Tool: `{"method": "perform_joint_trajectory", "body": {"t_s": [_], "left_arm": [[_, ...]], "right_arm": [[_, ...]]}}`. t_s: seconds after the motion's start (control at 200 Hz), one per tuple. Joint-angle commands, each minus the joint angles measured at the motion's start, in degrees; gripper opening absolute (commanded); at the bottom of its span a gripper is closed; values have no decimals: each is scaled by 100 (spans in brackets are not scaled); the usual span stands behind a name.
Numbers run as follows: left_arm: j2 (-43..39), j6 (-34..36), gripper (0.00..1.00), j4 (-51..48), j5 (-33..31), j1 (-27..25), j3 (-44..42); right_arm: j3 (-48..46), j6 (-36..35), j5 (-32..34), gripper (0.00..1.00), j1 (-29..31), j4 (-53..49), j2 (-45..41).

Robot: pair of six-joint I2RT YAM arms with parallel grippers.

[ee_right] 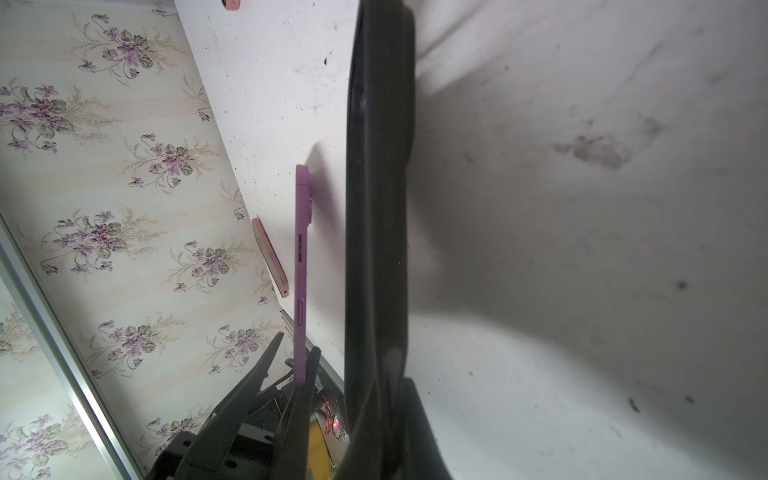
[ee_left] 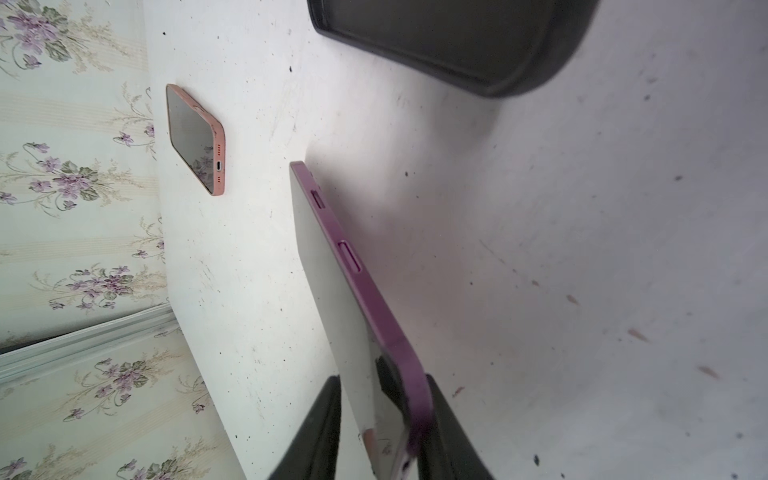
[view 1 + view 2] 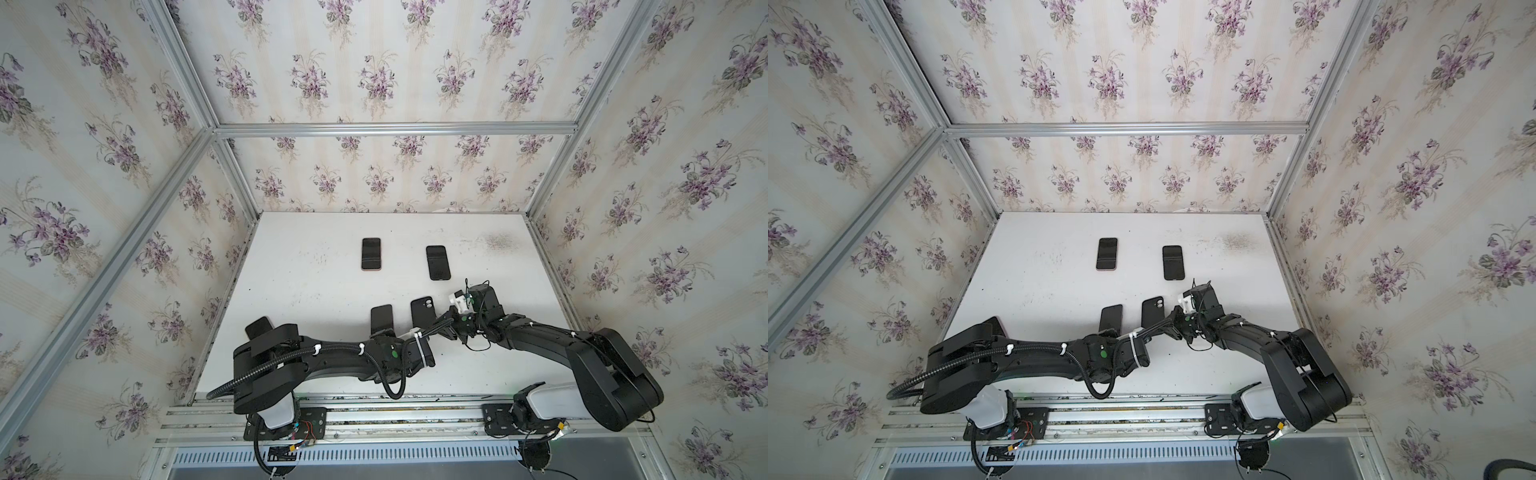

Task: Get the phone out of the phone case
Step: 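Lower the purple phone with the left gripper while the right lowers the case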

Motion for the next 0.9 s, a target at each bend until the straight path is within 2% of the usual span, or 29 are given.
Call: {"method": "perform_joint_trajectory", "body": {"t_s": [0.0, 0.12, 0.33, 0.455, 0.635, 0.755, 0.775, 0.894], "left_arm": [[-6, -305, 42, 17, -18, -1, -32], [-69, -433, 60, -7, 20, -5, -59], [-391, -916, 83, -301, -91, 24, 20], [-1131, -1546, 99, -683, 506, 329, 251], [-2653, -2614, 100, -820, 1911, 1301, 328], [-3426, -3133, 100, -866, 2420, 1928, 319], [-3504, -3181, 100, -873, 2516, 2026, 328], [-3929, -3406, 100, -1026, 2900, 2490, 494]], "right_arm": [[-11, 73, 66, 0, 6, 164, 16], [-22, 63, 41, 0, 7, 161, 78], [-2, 139, 108, 0, 87, 377, 225], [6, 203, 304, 0, 235, 640, 371], [16, 295, 746, 0, 602, 1045, 564], [44, 439, 1079, 0, 796, 1394, 765], [38, 473, 1135, 0, 1013, 1446, 801], [71, 692, 1445, 0, 1266, 1780, 1037]]}}
